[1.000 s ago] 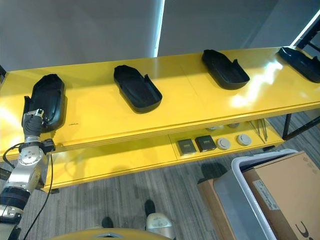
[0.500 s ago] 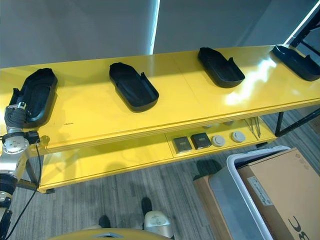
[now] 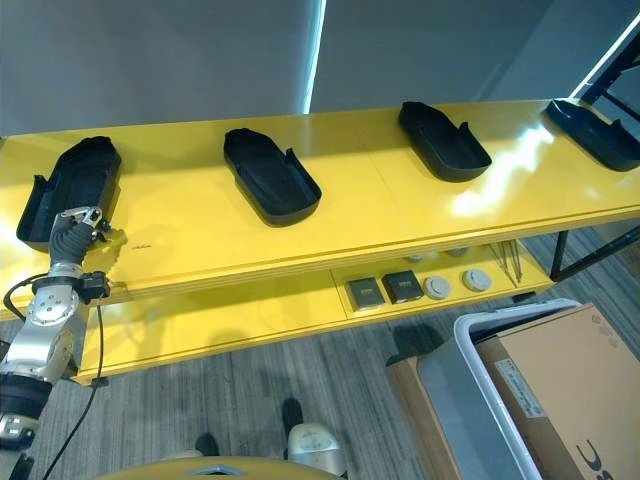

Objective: Move parts from the plastic box to the shelf.

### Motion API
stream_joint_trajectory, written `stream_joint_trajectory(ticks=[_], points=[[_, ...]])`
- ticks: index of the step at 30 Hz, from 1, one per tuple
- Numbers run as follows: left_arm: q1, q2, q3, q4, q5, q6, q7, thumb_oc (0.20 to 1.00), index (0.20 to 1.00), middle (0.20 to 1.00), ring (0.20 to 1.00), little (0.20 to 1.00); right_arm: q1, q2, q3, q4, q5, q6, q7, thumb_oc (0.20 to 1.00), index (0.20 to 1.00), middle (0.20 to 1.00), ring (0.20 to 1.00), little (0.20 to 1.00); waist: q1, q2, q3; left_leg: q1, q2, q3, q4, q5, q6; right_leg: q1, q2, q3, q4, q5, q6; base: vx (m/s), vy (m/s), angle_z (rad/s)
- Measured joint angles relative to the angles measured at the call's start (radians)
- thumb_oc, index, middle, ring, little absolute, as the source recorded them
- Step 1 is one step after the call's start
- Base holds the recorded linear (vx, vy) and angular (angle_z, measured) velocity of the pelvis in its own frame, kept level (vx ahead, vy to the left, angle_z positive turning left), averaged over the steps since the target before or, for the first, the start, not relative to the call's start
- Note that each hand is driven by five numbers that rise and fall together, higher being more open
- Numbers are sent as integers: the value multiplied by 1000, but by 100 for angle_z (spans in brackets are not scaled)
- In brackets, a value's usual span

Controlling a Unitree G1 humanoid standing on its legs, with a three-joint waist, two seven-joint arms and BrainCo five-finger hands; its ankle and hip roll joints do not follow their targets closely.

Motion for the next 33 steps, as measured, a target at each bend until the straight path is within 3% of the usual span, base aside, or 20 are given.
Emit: stream_joint_trajectory(ticks=[5,6,8,10,16,18,24,26,27,29,33], points=[[113,-76,-5,-220,-104,-2,-93,1000,1000,1000,1000,1000,0,17,-2,-20,0,24,-3,1000,1000,1000,1000,1000,31,50,-32,-7,-3,-16,-1,-6,9,0,-3,-8,0,-4,1,-97,9,9],[153,-117,3,-254,-194,16,-155,1000,1000,1000,1000,1000,-7,21,-3,-31,0,30,-10,1000,1000,1000,1000,1000,50,76,-54,-11,-6,-23,-1,-1,4,-1,-4,-12,0,-4,1,-155,31,13],[207,-151,-7,-292,-321,55,-232,1000,1000,1000,1000,1000,-13,21,-7,-34,1,36,-10,1000,1000,1000,1000,1000,66,96,-75,-18,-8,-27,-1,-2,4,-2,-8,-17,0,-6,4,-115,25,8],[232,-144,-36,-300,-398,87,-307,1000,1000,1000,1000,1000,-25,21,-8,-34,2,47,-11,1000,1000,1000,1000,1000,76,109,-89,-21,-10,-30,0,0,7,-2,-11,-26,0,-7,5,-90,18,12],[346,-129,-54,-288,-427,29,-421,1000,1000,1000,1000,1000,-78,20,0,-21,32,74,-48,1000,1000,1000,1000,1000,118,105,-114,-38,-10,-52,-1,-3,7,-7,-14,-42,0,-7,5,-82,17,9],[407,-128,-54,-206,-428,43,-422,1000,1000,1000,1000,1000,-78,17,0,-19,51,86,-50,1000,1000,1000,1000,1000,130,111,-125,-38,-9,-56,-1,-3,7,-6,-14,-47,0,-9,3,-73,14,7],[606,-127,-75,115,-537,189,-460,1000,1000,1000,1000,1000,-83,3,0,18,60,106,-44,1000,1000,1000,1000,1000,176,93,-127,-61,-10,-91,-1,2,8,-9,-18,-88,0,-21,-2,-49,11,19],[605,-134,-81,246,-535,174,-463,1000,1000,1000,1000,1000,-113,-4,2,57,60,105,-42,1000,1000,1000,1000,1000,192,88,-129,-65,-10,-95,-1,2,9,-9,-19,-91,0,-20,0,-9,0,11],[583,-155,-79,435,-528,162,-448,1000,1000,1000,1000,1000,-141,-4,5,74,60,105,-42,1000,1000,1000,1000,1000,192,83,-132,-65,-10,-101,-1,2,9,-5,-20,-98,0,-23,2,1,-2,10],[560,-187,-73,636,-481,147,-431,1000,1000,1000,1000,1000,-170,7,12,93,61,104,-42,1000,1000,1000,1000,1000,187,79,-138,-65,-10,-105,-1,1,8,-4,-19,-105,0,-26,1,1,-1,10],[527,-269,-44,839,-390,111,-389,1000,1000,1000,1000,1000,-191,29,11,105,61,104,-41,1000,1000,1000,1000,1000,192,66,-145,-72,-10,-111,-1,2,8,-7,-20,-113,0,-30,3,17,1,7]])
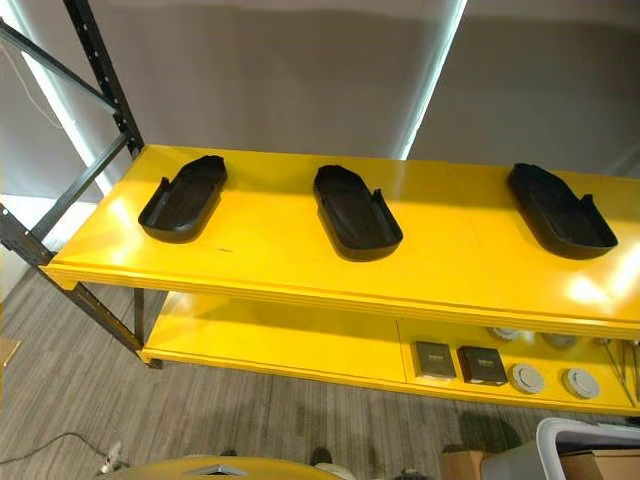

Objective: Move parts from the plastic box to the shelf.

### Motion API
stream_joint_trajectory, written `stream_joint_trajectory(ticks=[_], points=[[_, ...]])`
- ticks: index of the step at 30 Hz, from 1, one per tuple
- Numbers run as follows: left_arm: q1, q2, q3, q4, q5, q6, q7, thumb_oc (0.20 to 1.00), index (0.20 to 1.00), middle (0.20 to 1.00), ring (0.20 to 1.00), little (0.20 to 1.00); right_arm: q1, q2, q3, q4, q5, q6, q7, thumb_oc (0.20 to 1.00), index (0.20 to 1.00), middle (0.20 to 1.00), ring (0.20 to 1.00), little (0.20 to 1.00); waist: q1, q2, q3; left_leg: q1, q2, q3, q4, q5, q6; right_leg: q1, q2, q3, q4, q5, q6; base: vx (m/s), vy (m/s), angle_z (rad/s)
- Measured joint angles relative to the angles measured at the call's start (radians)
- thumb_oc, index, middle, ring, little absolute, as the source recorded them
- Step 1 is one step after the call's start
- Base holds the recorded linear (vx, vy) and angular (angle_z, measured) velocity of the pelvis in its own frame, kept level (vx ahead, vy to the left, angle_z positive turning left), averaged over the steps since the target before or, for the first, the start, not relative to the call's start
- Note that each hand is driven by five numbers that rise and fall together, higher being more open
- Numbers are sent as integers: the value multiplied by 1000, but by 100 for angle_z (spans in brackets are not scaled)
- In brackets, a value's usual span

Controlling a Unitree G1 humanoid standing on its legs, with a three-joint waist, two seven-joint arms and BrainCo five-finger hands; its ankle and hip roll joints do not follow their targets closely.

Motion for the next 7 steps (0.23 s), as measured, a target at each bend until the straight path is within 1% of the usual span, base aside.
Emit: stream_joint_trajectory(ticks=[2,3,7], points=[[-46,-42,65,132,0,-25,12,1000,1000,1000,1000,1000,1,6,1,5,-1,1,1,1000,1000,1000,1000,1000,-2,-7,-4,0,0,-1,0,0,1,0,0,-1,0,-2,0,32,-8,1],[-65,-47,88,163,1,-30,12,1000,1000,1000,1000,1000,1,8,2,7,-2,1,1,1000,1000,1000,1000,1000,-4,-10,-5,0,1,-1,0,0,2,0,1,-1,0,-2,0,0,0,0],[-121,-48,86,153,18,-85,9,1000,1000,1000,1000,1000,16,13,22,22,-6,0,1,1000,1000,1000,1000,1000,-9,-25,-15,-3,1,0,0,-1,3,-3,2,-1,0,-3,0,0,0,0]])
